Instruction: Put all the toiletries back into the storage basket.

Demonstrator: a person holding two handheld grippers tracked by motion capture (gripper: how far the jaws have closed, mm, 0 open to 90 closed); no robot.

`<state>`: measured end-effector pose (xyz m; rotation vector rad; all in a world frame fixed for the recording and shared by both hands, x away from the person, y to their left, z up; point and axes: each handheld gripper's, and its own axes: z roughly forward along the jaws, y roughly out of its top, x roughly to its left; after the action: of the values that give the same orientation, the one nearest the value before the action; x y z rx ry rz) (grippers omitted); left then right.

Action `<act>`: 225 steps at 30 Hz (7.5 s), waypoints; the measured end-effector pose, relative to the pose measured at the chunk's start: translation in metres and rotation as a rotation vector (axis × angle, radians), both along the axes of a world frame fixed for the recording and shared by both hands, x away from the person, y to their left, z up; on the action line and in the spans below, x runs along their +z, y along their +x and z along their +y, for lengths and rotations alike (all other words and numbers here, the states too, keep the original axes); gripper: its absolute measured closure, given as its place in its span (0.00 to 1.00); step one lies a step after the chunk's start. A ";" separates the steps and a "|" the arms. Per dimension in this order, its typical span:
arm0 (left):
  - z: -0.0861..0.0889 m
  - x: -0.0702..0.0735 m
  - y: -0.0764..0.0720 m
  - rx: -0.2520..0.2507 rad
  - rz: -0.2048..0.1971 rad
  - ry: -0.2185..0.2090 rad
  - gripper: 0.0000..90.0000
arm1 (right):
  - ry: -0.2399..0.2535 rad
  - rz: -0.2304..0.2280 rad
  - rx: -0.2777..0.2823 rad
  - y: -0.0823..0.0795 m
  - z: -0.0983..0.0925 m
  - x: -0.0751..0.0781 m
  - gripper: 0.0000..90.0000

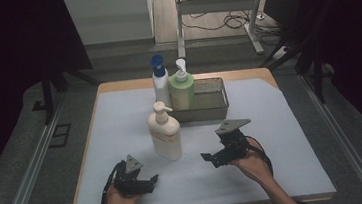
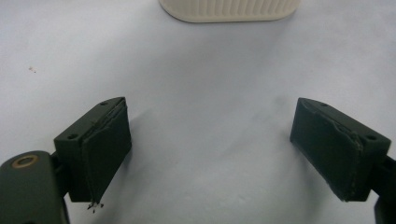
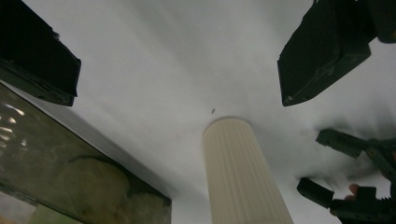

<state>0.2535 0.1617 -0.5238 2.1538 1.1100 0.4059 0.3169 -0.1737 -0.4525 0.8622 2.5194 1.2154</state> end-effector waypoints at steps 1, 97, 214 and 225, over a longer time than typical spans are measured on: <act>0.000 0.000 0.000 0.000 0.000 0.000 0.13 | 0.002 0.002 0.007 0.002 0.006 0.002 0.00; 0.001 0.000 0.001 -0.002 0.007 0.002 0.13 | -0.006 -0.086 -0.078 0.021 0.062 0.079 0.41; 0.001 0.000 0.000 -0.002 0.009 0.003 0.13 | 0.005 -0.131 -0.501 0.165 0.005 0.067 0.41; 0.001 0.000 0.000 -0.003 0.009 0.003 0.13 | -0.012 -0.096 -0.499 0.160 0.003 0.052 0.41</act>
<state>0.2539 0.1623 -0.5234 2.1618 1.1119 0.3977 0.4769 -0.1708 -0.4006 1.2935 2.0527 1.0416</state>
